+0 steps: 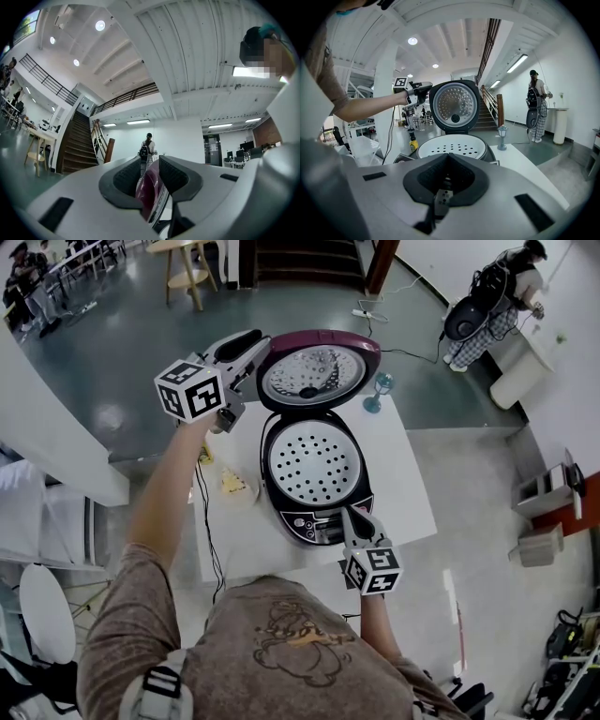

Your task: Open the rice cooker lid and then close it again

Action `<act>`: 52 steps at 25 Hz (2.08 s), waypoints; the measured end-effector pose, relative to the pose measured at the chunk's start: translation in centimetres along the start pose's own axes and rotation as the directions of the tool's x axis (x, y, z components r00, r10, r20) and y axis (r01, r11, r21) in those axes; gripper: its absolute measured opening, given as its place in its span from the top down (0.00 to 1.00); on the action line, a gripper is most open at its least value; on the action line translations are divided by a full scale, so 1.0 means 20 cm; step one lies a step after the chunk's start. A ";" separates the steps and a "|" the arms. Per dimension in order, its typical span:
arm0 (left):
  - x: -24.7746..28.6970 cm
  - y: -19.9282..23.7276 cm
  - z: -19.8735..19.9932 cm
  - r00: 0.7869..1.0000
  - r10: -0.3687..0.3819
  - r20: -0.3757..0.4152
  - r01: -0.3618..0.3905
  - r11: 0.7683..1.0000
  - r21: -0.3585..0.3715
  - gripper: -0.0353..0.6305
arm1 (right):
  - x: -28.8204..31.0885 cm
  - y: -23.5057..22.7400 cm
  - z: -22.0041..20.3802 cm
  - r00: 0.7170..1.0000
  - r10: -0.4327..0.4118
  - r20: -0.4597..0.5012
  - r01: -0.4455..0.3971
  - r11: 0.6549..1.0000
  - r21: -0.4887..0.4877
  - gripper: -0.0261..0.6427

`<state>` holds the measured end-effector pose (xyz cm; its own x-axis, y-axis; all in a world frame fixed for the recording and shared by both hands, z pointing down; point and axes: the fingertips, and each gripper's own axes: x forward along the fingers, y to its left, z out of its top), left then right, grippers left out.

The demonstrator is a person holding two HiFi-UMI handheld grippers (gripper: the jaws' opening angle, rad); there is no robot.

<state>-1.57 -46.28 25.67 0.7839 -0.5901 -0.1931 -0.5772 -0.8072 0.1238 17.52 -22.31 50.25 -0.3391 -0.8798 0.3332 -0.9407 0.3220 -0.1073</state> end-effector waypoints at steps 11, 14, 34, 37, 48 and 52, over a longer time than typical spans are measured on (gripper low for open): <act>0.01 -0.03 -0.08 0.998 -0.027 -0.055 0.028 1.000 0.014 0.53 | 0.00 0.00 -0.01 1.000 -0.004 0.003 0.004 1.000 -0.003 0.95; 0.02 -0.04 -0.10 0.997 -0.035 -0.073 0.036 0.999 0.017 0.50 | 0.00 0.00 -0.01 1.000 -0.004 0.003 0.004 1.000 -0.005 0.95; 0.04 -0.12 -0.11 0.994 -0.061 -0.085 0.064 0.997 0.031 0.50 | 0.00 0.00 0.00 1.000 -0.002 0.004 0.002 1.000 -0.009 0.95; 0.03 -0.14 -0.12 0.995 -0.066 -0.079 0.068 0.997 0.024 0.50 | 0.00 0.00 0.00 1.000 -0.004 0.004 0.004 1.000 -0.009 0.95; -0.04 -0.25 -0.13 0.995 -0.088 -0.045 0.089 0.996 0.007 0.50 | 0.00 0.00 -0.01 1.000 -0.003 0.002 0.003 1.000 -0.006 0.95; -0.06 -0.29 -0.14 0.995 -0.096 -0.035 0.096 0.995 -0.004 0.50 | 0.00 0.00 0.00 1.000 -0.003 0.001 0.003 1.000 -0.007 0.95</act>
<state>1.35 -40.94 27.84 0.8431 -0.5104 -0.1696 -0.4988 -0.8599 0.1084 17.48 -22.31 50.26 -0.3365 -0.8812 0.3322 -0.9415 0.3218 -0.1001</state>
